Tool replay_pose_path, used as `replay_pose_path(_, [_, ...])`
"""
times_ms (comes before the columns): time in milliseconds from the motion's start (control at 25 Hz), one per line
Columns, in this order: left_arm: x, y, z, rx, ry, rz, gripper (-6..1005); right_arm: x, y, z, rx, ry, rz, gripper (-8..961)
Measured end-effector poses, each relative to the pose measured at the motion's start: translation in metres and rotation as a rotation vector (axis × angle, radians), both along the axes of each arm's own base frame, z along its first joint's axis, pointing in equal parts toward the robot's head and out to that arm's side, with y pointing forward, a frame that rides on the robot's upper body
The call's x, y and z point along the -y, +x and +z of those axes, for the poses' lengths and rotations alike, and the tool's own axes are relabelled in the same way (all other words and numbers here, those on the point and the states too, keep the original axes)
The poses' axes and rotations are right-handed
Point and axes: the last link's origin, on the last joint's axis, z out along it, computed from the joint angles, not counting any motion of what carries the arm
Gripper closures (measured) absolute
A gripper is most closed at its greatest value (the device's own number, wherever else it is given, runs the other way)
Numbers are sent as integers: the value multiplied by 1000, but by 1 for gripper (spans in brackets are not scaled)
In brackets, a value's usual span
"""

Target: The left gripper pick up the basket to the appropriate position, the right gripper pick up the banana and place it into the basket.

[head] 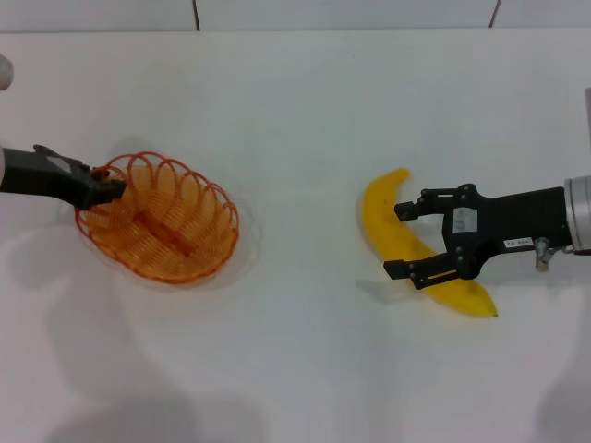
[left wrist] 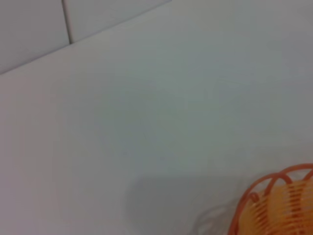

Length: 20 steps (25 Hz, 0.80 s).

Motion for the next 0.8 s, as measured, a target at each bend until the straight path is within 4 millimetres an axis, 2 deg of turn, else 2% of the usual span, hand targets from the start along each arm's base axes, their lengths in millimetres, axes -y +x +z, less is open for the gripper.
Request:
replay_pose_path(200, [-1,-1,3,15,17,2,764,0,0,0,2,2,0,53])
replay_pose_path(400, [2,6,6,65,-2,-16,886,-1,2,0,10,15,-6,53])
replay_pose_path(640, [6,13,9,188,7,10,911,-1,2,0,10,15,-8,53])
replay_pose_path(800, [10,15,1,268,28,44,927,-2,1,-1,12,11,-5,54])
